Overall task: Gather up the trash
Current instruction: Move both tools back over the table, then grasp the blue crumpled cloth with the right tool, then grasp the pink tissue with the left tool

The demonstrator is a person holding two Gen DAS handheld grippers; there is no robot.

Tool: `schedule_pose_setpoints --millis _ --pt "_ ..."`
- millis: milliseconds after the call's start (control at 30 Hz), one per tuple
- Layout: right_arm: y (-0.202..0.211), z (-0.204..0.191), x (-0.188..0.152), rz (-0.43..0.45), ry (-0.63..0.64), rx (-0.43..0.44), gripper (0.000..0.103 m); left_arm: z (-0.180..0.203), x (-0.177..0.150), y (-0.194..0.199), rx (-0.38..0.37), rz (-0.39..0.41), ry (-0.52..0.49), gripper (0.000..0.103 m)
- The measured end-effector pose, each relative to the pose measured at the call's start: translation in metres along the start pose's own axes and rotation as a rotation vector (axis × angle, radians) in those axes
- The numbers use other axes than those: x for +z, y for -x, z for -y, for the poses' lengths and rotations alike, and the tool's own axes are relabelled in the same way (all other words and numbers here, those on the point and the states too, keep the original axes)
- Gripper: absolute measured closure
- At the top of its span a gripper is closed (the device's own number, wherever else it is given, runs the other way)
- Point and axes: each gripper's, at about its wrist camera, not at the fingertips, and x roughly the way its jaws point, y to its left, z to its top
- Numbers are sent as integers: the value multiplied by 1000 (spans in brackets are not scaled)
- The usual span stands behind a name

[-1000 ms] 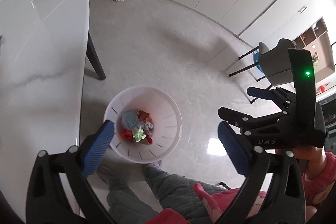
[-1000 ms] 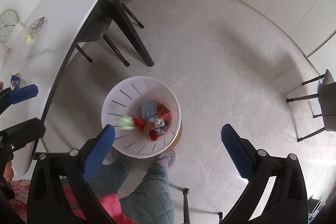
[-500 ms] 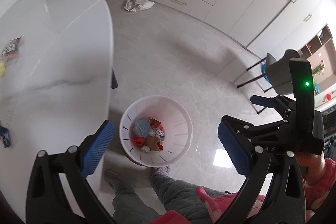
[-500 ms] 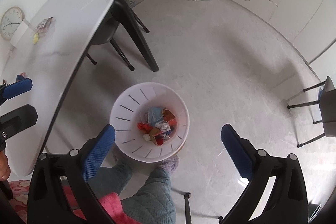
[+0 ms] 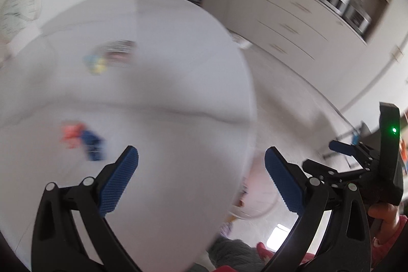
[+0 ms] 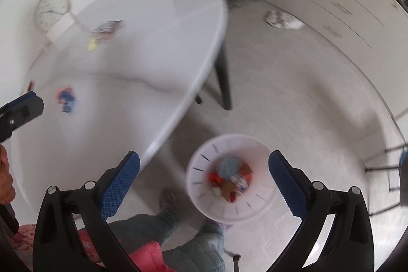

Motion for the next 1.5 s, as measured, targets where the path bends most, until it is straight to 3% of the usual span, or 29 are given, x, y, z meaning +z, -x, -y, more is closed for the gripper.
schedule_pose_setpoints --millis 233,400,633,767,900,1000,1067,1233,1500 --pt "-21 -99 30 3 155 103 3 -99 -5 29 123 32 124 8" --pt "-47 -172 47 -11 249 186 3 -154 -14 40 156 28 191 8" --pt "-89 -247 63 -25 338 228 3 -207 -24 50 186 16 241 8" --pt "-116 -280 70 -26 388 186 7 -232 -24 49 177 12 259 8" --pt "-141 -297 74 -73 393 164 22 -242 -24 38 161 -3 267 8" --pt "-151 -300 73 -100 385 144 47 -242 -23 30 152 -10 250 8" --pt "-153 -299 73 -106 386 141 70 -241 -22 25 150 -11 240 8" --pt "-146 -290 74 -96 366 147 71 -237 -18 5 135 -19 211 8" --pt "-116 -242 79 -66 264 144 71 -214 -6 -44 106 -55 124 8"
